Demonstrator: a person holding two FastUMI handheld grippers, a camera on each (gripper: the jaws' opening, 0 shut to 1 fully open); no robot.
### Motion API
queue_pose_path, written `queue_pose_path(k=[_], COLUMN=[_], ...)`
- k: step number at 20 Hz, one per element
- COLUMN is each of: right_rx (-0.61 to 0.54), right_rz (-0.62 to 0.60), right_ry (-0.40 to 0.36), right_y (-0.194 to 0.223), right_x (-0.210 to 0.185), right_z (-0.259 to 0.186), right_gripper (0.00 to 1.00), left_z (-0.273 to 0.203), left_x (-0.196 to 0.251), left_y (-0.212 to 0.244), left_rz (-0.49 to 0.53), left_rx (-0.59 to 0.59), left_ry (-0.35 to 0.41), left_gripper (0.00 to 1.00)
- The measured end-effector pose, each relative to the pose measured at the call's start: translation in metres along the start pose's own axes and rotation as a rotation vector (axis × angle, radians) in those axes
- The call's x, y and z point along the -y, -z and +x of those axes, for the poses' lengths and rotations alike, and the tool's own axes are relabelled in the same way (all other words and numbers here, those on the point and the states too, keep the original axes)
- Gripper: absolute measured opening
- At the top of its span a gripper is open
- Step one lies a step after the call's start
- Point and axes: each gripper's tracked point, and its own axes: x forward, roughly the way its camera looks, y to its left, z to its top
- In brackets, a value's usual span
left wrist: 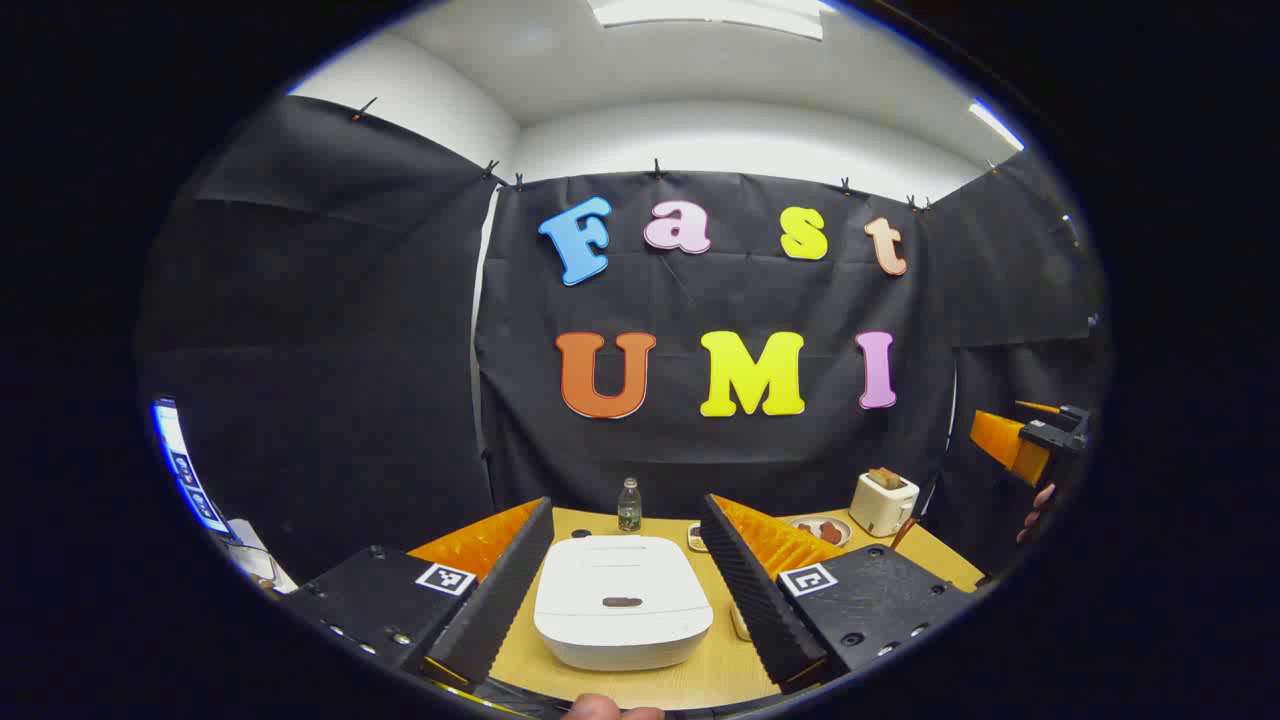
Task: Close the left gripper, press the button to open the rice cooker; take a wooden spoon from the chopstick holder with the right hand, scoop a spoonful of rice and pour it into the rice cooker, then put the wooden spoon back into the chopstick holder.
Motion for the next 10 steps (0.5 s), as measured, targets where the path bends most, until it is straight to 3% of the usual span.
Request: queue_pose_path(k=[10], right_rx=[-0.011], right_rz=[0.009], right_ry=[0.014], right_y=[0.0068], right_x=[0.012], right_z=[0.0034], right_gripper=[1.0], left_z=[-0.001], left_x=[0.0032], left_y=[0.0079], left_rz=[-0.003], left_rx=[-0.034], left_ry=[-0.021], left_gripper=[0.95])
